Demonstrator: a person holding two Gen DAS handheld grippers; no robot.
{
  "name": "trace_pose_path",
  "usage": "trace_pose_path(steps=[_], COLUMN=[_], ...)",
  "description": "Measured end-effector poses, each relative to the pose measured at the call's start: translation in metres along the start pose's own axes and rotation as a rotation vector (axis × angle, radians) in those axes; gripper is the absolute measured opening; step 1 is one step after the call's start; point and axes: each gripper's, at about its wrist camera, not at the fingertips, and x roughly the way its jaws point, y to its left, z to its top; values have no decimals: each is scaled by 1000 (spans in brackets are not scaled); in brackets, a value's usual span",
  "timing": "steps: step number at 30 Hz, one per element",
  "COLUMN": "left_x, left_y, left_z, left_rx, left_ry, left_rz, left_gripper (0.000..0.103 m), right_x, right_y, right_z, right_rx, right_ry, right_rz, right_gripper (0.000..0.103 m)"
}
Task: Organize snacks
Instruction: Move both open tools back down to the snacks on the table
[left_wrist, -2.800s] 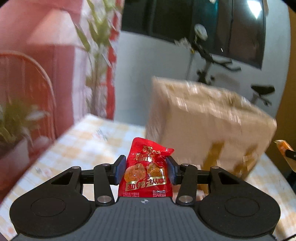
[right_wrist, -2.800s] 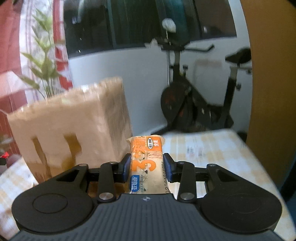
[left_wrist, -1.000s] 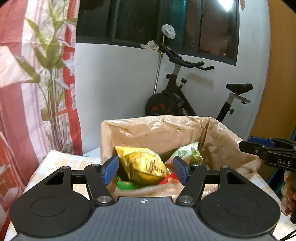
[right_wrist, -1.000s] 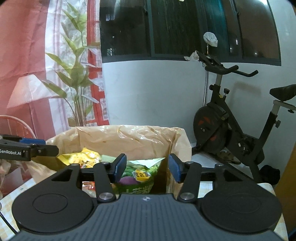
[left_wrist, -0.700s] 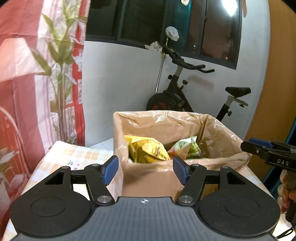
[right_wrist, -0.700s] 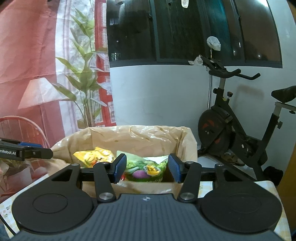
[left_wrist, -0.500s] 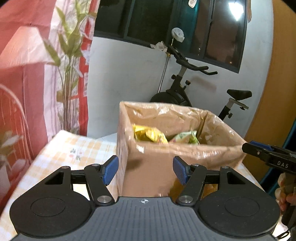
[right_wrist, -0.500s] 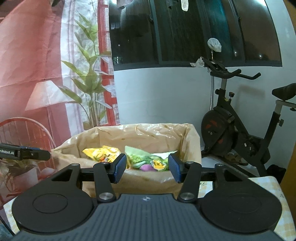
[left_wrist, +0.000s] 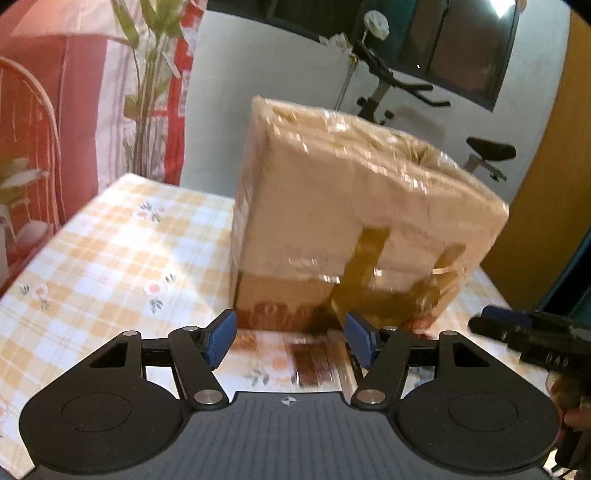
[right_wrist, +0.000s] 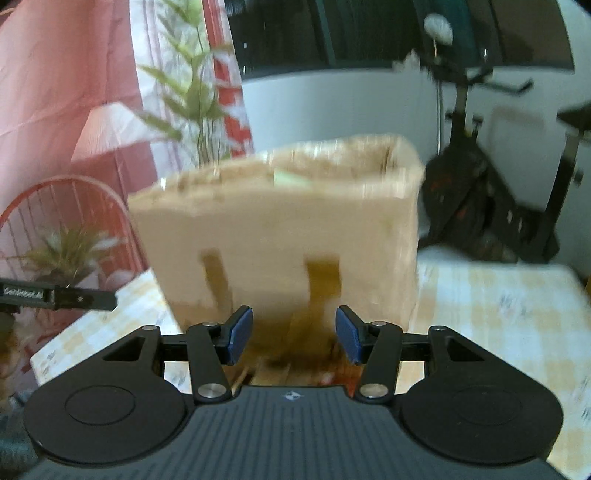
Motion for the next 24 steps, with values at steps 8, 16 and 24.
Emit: trace_pose_path(steps=[8, 16, 24], left_x=[16, 25, 28], left_y=[0, 3, 0], left_z=[-15, -22, -22], left_rx=[-7, -46, -48], left_ry=[67, 110, 126], left_rz=[-19, -14, -13], left_gripper=[67, 67, 67], right_x=[7, 12, 26], right_y=[14, 21, 14], right_z=[-42, -70, -85], right_rx=[-122, -210, -197], right_ry=[186, 303, 342], right_rz=[51, 48, 31], right_gripper=[88, 96, 100])
